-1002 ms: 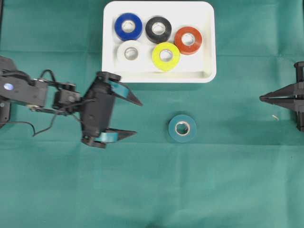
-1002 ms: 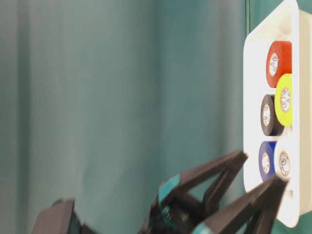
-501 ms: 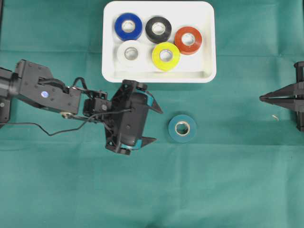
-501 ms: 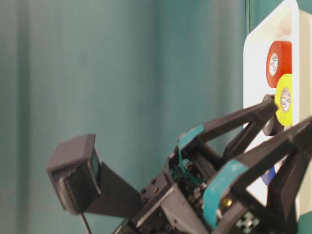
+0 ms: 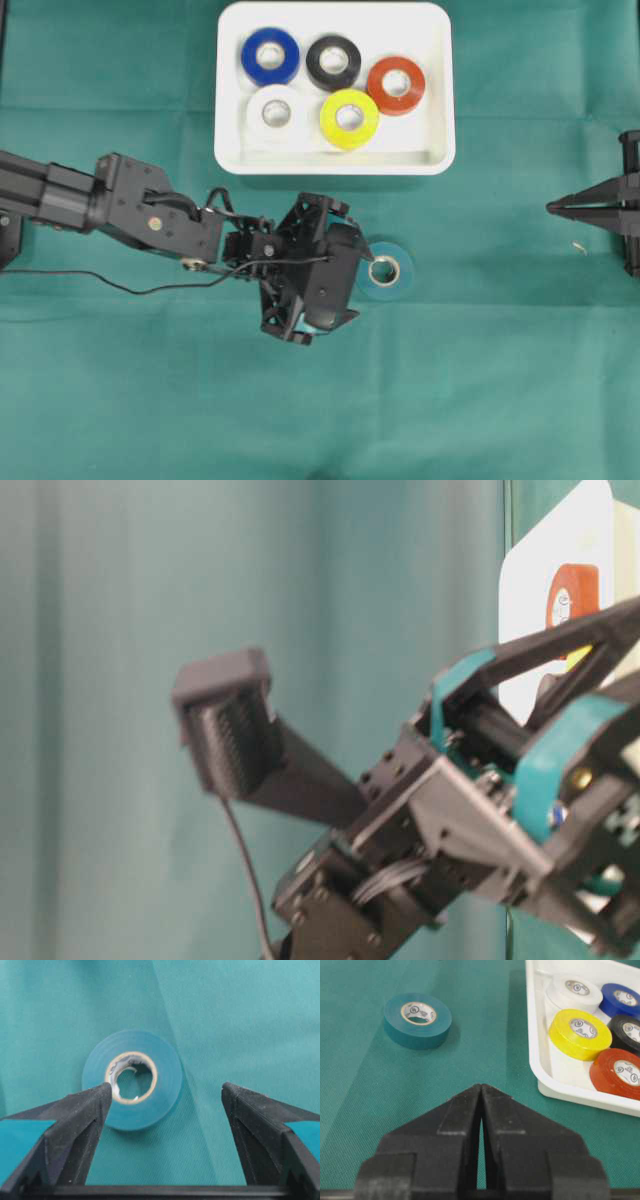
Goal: Put the tape into the white case with the left arm.
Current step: 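Lower the left gripper and close it on the teal tape's rim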
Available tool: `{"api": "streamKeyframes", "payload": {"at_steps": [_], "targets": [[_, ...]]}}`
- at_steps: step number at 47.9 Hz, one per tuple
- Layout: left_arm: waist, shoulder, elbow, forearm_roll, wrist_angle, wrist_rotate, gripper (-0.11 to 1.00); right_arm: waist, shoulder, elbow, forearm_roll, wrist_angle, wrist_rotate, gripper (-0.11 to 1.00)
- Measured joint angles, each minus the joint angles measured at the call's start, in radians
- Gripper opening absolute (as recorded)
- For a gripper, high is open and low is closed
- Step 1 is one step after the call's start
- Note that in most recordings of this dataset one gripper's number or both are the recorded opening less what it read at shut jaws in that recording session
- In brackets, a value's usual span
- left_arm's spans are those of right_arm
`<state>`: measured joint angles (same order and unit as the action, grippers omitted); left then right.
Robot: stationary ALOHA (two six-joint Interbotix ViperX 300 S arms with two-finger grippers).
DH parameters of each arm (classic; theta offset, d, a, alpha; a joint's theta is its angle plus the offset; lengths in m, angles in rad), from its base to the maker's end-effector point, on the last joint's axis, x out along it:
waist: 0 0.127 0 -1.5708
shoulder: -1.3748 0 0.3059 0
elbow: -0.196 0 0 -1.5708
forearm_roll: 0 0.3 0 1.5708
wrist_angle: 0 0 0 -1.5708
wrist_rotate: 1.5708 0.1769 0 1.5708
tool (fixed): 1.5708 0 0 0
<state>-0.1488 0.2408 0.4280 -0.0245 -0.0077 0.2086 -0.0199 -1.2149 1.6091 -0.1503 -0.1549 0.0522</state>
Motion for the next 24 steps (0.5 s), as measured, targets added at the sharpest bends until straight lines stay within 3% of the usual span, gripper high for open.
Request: {"api": "streamKeyframes", "payload": {"at_steps": [11,24], "targets": [[-0.015,0.069,-0.06,0.0,0.008,-0.074,0.9,0.0,0.0,0.0,0.0,0.0,0.0,-0.09],[-0.017,0.124,-0.107,-0.002,0.046,-0.08,0.9,0.0,0.0,0.0,-0.002,-0.002,0.0,-0.09]]}}
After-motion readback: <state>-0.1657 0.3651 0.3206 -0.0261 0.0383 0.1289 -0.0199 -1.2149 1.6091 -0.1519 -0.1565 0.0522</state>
